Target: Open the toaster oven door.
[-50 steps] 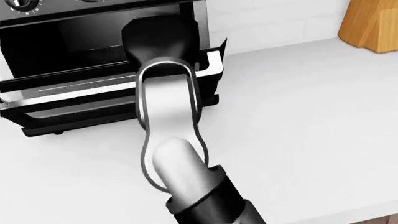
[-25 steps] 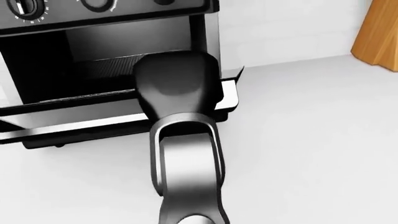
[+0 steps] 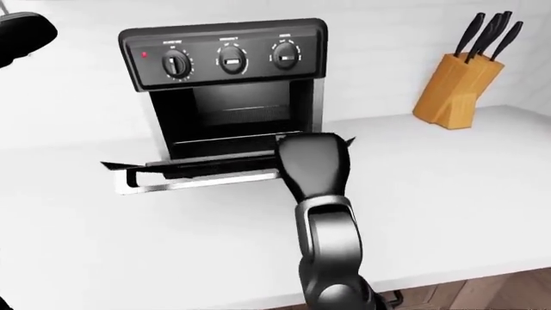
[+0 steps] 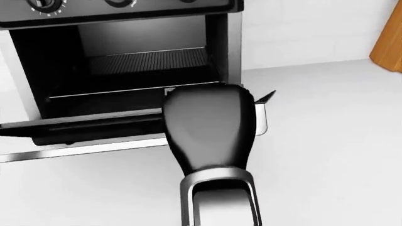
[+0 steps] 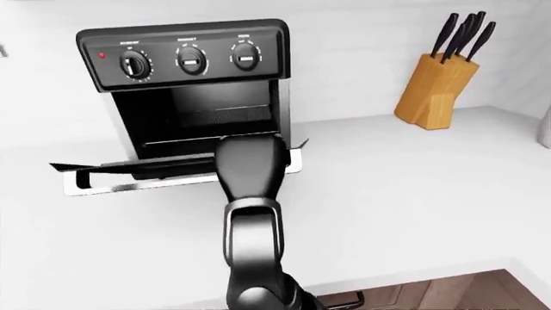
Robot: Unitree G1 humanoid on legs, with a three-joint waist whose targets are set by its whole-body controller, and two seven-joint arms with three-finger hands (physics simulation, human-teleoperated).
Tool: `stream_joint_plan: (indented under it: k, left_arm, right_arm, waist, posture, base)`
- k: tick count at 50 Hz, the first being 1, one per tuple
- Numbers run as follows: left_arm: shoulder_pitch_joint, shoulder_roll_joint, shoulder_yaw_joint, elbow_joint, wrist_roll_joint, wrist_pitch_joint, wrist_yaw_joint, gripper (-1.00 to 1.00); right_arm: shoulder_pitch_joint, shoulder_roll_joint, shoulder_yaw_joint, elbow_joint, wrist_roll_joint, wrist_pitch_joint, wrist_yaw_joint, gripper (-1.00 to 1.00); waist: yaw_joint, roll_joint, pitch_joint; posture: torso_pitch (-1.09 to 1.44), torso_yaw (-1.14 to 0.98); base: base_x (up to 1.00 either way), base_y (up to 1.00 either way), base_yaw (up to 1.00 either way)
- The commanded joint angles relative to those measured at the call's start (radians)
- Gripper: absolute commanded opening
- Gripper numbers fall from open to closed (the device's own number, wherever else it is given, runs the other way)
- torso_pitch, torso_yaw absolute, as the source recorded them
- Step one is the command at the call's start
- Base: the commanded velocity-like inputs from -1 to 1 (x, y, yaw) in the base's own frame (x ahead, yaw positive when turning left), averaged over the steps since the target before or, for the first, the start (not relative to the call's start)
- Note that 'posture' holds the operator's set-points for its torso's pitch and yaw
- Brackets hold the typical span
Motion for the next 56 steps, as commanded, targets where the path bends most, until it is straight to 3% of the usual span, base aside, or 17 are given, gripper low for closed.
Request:
stream_joint_plan:
  k: [1,10,16,26,34,40,56]
  left_arm:
    - [-0.023,0.017,0.009,-0.013,-0.005,-0.027,-0.004,1.00]
    - [-0.020,0.035,0.009,-0.018,-0.029,-0.028,0.006,1.00]
    - [-0.033,0.041,0.003,-0.023,-0.041,-0.020,0.019,1.00]
    - [-0.029,0.036,0.001,-0.028,-0.037,-0.021,0.017,1.00]
    - [-0.048,0.047,-0.005,-0.029,-0.050,-0.014,0.026,1.00]
    - [-0.053,0.053,-0.007,-0.030,-0.055,-0.012,0.030,1.00]
    - [-0.053,0.061,-0.009,-0.031,-0.067,-0.019,0.037,1.00]
  right_arm:
    - [0.082,-0.005,0.007,0.070,0.000,0.081,0.265,-1.00]
    - [0.114,-0.086,0.134,0.051,0.000,0.224,0.328,-1.00]
    - [0.181,-0.105,0.201,0.047,0.000,0.289,0.330,-1.00]
    - [0.321,-0.096,0.195,0.042,0.000,0.269,0.400,-1.00]
    - [0.375,-0.100,0.217,0.062,0.000,0.259,0.478,-1.00]
    - [0.459,-0.104,0.240,0.096,0.000,0.267,0.550,-1.00]
    - [0.631,-0.103,0.270,0.169,0.000,0.369,0.683,-1.00]
  waist:
    - [-0.002,0.022,0.024]
    - [-0.008,0.022,0.057]
    - [-0.013,0.024,0.078]
    - [-0.021,0.024,0.122]
    - [-0.039,0.033,0.186]
    - [-0.034,0.036,0.219]
    - [-0.048,0.021,0.217]
  posture:
    - [-0.31,0.00]
    - [-0.24,0.00]
    - [-0.20,0.00]
    - [-0.12,0.00]
    - [-0.06,0.00]
    - [-0.01,0.00]
    - [0.00,0.00]
  base:
    - [0.00,0.00,0.00]
    - [0.00,0.00,0.00]
    - [0.00,0.00,0.00]
    - [0.00,0.00,0.00]
    - [0.00,0.00,0.00]
    - [0.00,0.00,0.00]
    - [0.00,0.00,0.00]
